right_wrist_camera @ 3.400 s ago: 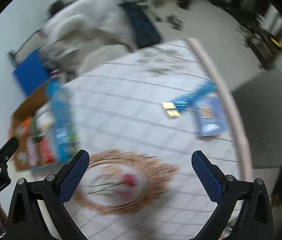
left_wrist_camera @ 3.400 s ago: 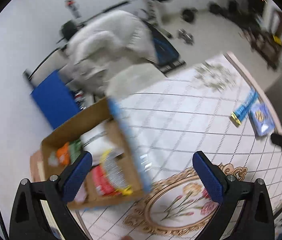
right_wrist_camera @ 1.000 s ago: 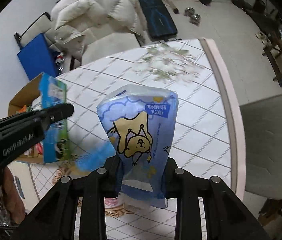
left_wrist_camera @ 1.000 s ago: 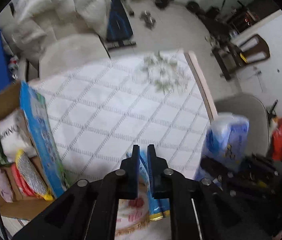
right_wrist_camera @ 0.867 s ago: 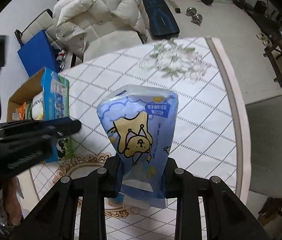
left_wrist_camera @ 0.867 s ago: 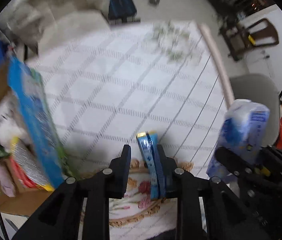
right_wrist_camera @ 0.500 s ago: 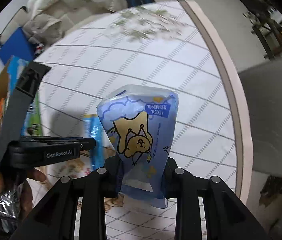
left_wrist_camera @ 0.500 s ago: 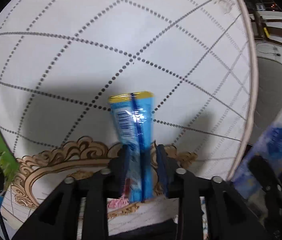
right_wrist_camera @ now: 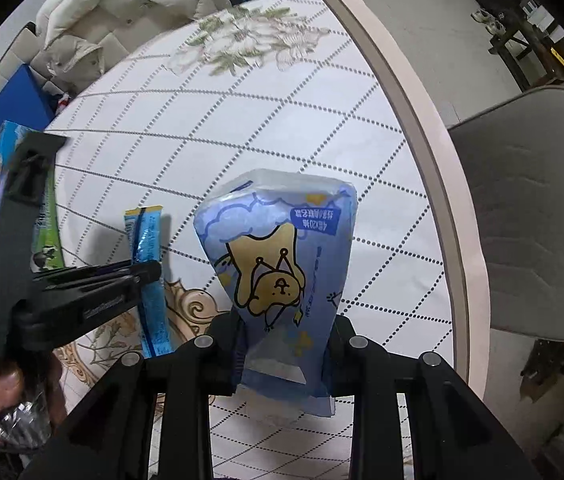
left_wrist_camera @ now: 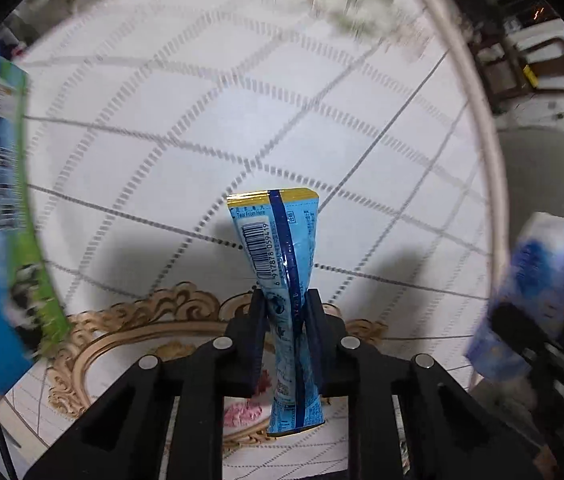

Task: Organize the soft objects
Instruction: 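Carry both blue items into the box and open the right gripper, then open the left gripper in the box and lift both grippers away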

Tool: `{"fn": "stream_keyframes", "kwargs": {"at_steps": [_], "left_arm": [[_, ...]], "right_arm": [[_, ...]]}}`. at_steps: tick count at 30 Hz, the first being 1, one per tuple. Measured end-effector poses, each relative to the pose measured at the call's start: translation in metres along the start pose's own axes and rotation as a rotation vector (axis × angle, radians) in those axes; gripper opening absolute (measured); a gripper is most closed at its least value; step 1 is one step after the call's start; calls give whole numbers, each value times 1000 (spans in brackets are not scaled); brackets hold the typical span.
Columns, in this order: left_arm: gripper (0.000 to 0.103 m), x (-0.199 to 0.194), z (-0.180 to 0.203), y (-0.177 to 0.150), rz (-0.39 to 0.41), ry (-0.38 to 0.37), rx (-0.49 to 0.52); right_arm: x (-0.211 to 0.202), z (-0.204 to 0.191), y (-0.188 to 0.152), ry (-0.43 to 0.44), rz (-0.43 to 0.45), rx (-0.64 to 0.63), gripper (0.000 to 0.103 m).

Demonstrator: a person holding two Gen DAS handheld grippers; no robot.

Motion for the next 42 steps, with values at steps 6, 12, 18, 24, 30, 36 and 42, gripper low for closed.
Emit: {"fn": "stream_keyframes", "kwargs": {"at_steps": [6, 12, 18, 24, 30, 36, 42], "left_arm": [[16, -115, -20, -23, 179, -48, -15], [16, -195, -97, -46, 269, 22, -78], [16, -217, -221, -65, 260, 147, -195], [16, -201, -324, -77, 179, 225, -271], [20, -166, -383, -77, 73, 230, -308], [27, -129, -414, -89, -44, 205, -346], [43, -128, -416, -98, -8, 168, -361]], "right_arm": [[-47, -47, -1, 90, 57, -70, 31], [-84, -155, -15, 182, 85, -216, 31], [-72, -270, -31, 233, 33, -297, 31], [-24, -351, -31, 216, -53, -265, 31], [25, -380, -32, 118, -93, -239, 33], [48, -388, -32, 56, -135, -233, 75], [47, -388, -34, 34, -123, -238, 82]]}}
Point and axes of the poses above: each gripper's, at about its wrist camera, not at the fingertips, and x roughly the way its jaws point, z to its right, y to its top, the point moved 2 cm from there along x, roughly the way its jaws point, and after that the axes turned 9 degrees about x, right-handed, at the moved point
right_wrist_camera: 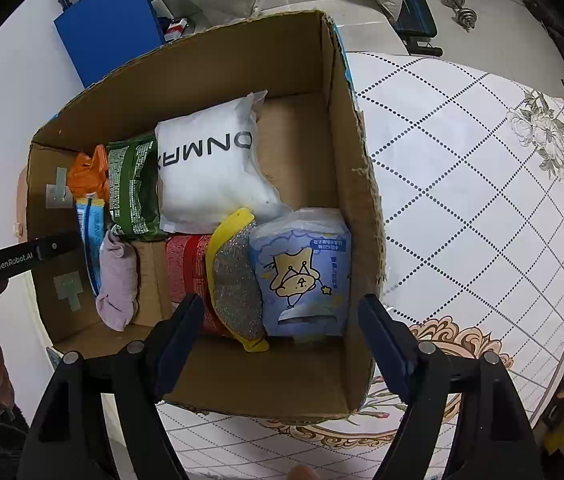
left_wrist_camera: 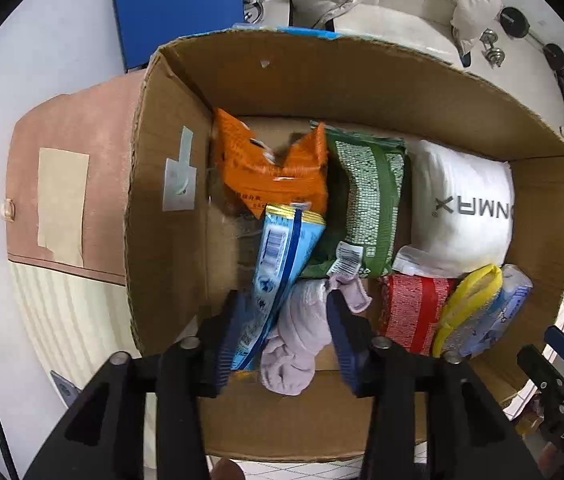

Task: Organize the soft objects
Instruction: 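Open the left gripper in the box and lift both grippers away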

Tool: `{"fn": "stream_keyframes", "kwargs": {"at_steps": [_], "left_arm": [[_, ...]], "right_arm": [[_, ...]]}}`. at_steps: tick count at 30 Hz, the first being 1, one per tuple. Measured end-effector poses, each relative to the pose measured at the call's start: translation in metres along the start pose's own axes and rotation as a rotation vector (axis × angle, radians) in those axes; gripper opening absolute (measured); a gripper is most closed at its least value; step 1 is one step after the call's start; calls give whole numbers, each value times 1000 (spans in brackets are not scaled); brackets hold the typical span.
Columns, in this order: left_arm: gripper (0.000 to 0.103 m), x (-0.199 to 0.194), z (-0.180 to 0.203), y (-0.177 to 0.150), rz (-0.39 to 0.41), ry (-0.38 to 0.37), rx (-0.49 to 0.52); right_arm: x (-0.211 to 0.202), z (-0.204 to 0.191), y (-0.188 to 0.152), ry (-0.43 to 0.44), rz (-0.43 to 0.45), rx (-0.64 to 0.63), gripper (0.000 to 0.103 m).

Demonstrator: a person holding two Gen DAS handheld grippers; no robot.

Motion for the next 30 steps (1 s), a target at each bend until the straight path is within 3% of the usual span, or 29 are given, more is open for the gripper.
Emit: {"fn": "stream_keyframes", "kwargs": {"at_steps": [3, 8, 14, 20, 30], "left_arm": [[53, -11, 6, -10, 47, 3, 9], [82, -31, 19, -38, 137, -25, 18], [99, -56, 35, -64, 256, -6, 6], [100, -74, 43, -86, 345, 51, -20], [100, -79, 49, -103, 370, 76, -25]], "right_arm": [[-3, -5, -3, -6, 8, -15, 90], [-15, -11, -12, -17, 45, -45, 100], [-31, -19, -30, -27, 102, -104, 103], [-45, -25, -50, -51, 175, -151, 103], [-51, -16, -58, -65, 202, -135, 103]]}}
Point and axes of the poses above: each gripper's, at about its wrist camera, not at the fingertips, and x roughly the way its jaws point, z to its right, y to its top, the point moved 2 cm from there along x, roughly the way its jaws point, and after that the axes turned 9 degrees about x, right-handed, at the moved point
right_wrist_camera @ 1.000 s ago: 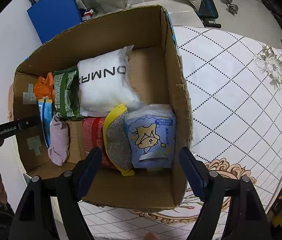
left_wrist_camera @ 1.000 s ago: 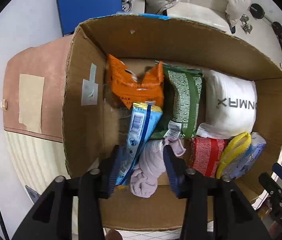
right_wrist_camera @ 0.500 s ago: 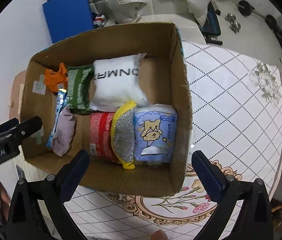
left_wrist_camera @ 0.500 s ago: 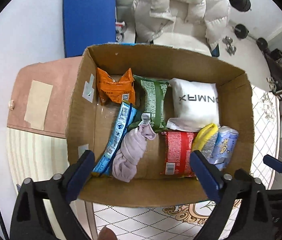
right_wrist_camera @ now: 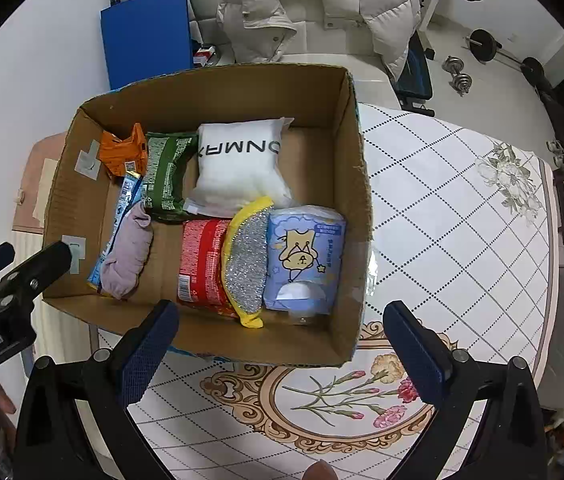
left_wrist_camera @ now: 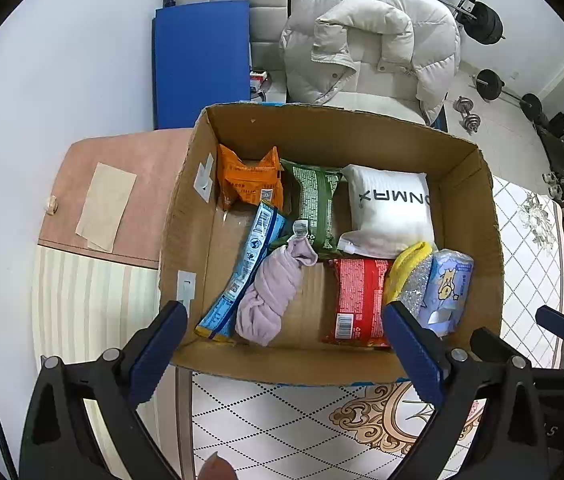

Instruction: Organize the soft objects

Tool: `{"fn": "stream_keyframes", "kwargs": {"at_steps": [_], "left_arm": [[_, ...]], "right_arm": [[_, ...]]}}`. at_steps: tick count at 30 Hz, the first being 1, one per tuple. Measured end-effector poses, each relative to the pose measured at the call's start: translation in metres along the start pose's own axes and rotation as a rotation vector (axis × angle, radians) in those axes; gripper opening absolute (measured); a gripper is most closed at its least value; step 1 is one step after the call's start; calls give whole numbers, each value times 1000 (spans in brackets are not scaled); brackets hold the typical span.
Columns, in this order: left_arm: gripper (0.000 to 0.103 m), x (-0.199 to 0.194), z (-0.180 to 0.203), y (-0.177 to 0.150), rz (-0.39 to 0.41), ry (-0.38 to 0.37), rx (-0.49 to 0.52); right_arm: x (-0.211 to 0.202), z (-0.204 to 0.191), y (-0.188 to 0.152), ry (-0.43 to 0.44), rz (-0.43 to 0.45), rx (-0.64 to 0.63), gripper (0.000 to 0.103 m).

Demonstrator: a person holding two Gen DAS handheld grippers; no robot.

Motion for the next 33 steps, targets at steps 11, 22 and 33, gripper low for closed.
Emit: {"fn": "stream_keyframes", "kwargs": {"at_steps": [11, 22, 33], "left_arm": [[100, -81, 16, -20, 141, 30, 13], [100, -181, 42, -70, 272, 56, 52], [100, -245, 50, -113, 355, 40, 37]], "right_arm": [[-70, 14, -25, 29, 131, 10, 103], [-192, 32, -92, 64, 315, -4, 103], [-273, 44, -148, 75, 444, -23, 103]]}}
Point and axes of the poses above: each gripper's, at about its wrist camera, not at the fingertips, and x roughly the way its jaws point, z to its right, y to its top, the point moved 2 cm from there along x, roughly the way its jaws point, and after that the axes turned 9 degrees about x, right-handed, at the moved point
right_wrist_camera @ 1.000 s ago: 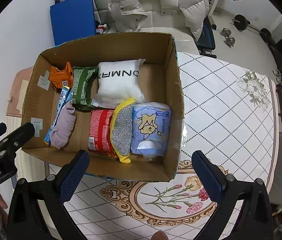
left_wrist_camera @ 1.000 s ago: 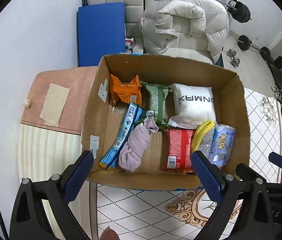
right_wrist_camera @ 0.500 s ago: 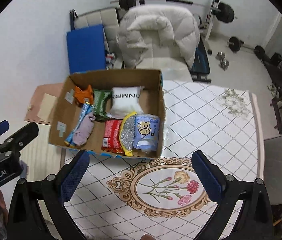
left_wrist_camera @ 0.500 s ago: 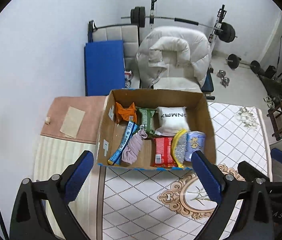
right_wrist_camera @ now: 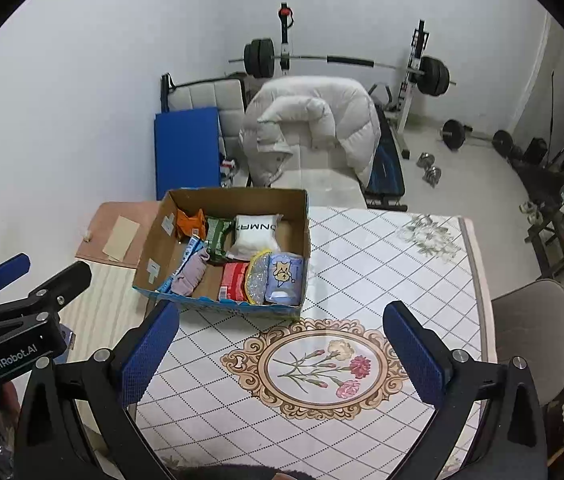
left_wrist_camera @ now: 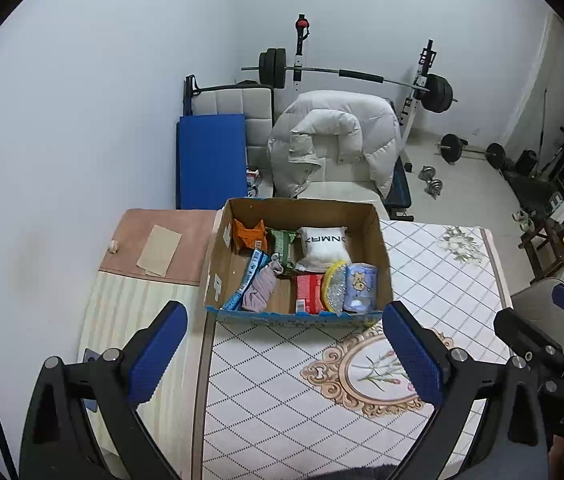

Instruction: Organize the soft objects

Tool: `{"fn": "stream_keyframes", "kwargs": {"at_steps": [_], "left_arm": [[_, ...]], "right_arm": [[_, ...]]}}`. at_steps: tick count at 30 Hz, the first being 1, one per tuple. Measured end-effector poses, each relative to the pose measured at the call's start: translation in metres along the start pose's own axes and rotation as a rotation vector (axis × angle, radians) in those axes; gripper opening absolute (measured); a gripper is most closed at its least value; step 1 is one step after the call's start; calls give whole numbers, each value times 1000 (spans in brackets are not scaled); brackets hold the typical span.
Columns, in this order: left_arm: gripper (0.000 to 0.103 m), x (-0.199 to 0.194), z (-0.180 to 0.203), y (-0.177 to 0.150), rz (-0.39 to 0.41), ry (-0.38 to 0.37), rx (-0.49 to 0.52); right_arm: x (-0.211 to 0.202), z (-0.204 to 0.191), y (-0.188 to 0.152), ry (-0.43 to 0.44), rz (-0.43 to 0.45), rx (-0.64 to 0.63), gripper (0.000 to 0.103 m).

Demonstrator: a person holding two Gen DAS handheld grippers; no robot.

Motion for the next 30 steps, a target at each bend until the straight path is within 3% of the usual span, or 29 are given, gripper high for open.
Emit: {"fn": "stream_keyframes", "kwargs": {"at_steps": [10, 20, 30], "left_arm": [[100, -51, 7, -16, 58, 24, 5], [103, -58, 7, -19, 89, 70, 1], [103, -59, 5, -19, 102, 67, -8]], "right_arm": [[-56, 1, -15, 6, 67, -15, 103], [-61, 0, -16, -28, 95, -21, 103], [-56, 4, -17, -41, 99, -13, 103]]}}
Point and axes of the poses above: each gripper's, at about its wrist camera, not at the fingertips, and x roughly the way its jaws point, z to its right, y to its top, the point moved 2 cm from there along x, roughly the way its jaws point, and after that the axes turned 9 degrees about x, right-handed, at the moved point
